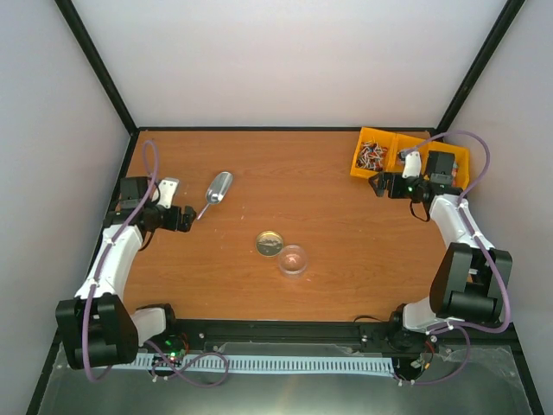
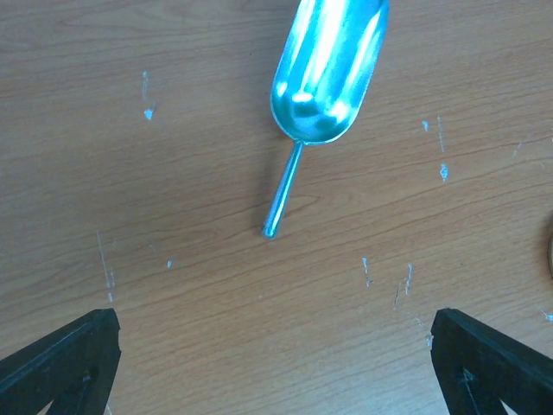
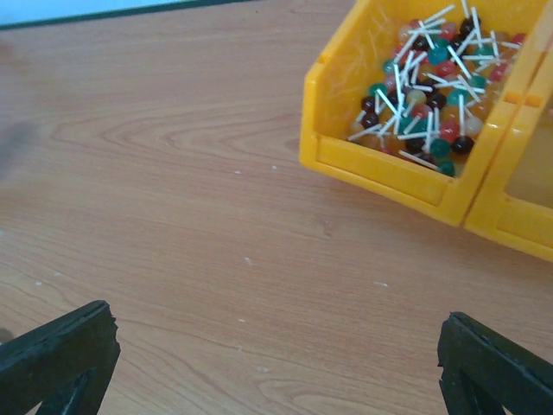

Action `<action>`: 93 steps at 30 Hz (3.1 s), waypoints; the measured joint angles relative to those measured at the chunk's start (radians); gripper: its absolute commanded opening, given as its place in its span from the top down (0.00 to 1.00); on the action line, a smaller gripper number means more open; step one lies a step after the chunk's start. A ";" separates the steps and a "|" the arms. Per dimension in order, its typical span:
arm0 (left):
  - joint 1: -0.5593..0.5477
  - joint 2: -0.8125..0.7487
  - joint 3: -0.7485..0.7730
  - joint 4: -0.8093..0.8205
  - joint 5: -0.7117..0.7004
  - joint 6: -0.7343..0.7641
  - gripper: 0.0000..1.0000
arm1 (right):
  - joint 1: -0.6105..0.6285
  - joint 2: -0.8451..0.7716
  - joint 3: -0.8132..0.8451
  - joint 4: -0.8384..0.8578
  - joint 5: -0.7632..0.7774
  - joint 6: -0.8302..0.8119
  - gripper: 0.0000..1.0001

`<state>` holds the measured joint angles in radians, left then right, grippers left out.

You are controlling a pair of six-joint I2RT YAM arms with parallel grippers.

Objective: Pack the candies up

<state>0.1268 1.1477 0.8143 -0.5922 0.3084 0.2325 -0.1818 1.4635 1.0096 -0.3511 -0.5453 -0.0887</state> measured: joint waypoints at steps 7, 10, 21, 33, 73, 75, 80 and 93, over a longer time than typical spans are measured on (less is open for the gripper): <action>0.000 0.134 0.061 -0.018 0.084 0.151 0.00 | 0.000 0.000 0.045 -0.009 -0.095 0.000 0.00; -0.001 0.218 0.082 -0.019 0.107 0.192 0.00 | 0.000 -0.001 0.062 -0.040 -0.146 -0.034 0.00; -0.039 0.461 0.146 0.021 0.092 0.255 0.00 | 0.000 -0.003 0.097 -0.150 -0.229 -0.128 0.00; -0.063 0.588 0.195 0.062 0.038 0.277 0.21 | 0.000 -0.002 0.111 -0.211 -0.233 -0.157 0.00; -0.208 0.378 0.249 -0.091 0.006 0.349 0.99 | 0.095 0.061 0.312 -0.435 -0.382 -0.124 0.00; -0.257 0.327 0.251 -0.124 0.010 0.354 0.99 | 0.127 0.061 0.330 -0.457 -0.362 -0.135 0.00; -0.406 0.223 0.259 -0.192 0.003 0.359 0.99 | 0.200 0.061 0.355 -0.511 -0.325 -0.155 0.00; -0.655 0.137 0.303 -0.303 -0.066 0.359 0.99 | 0.363 0.061 0.391 -0.625 -0.288 -0.182 0.03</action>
<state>-0.5278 1.2850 1.1172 -0.8955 0.2428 0.5915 0.1810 1.5249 1.4006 -0.9764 -0.8330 -0.2703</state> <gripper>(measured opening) 0.096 0.996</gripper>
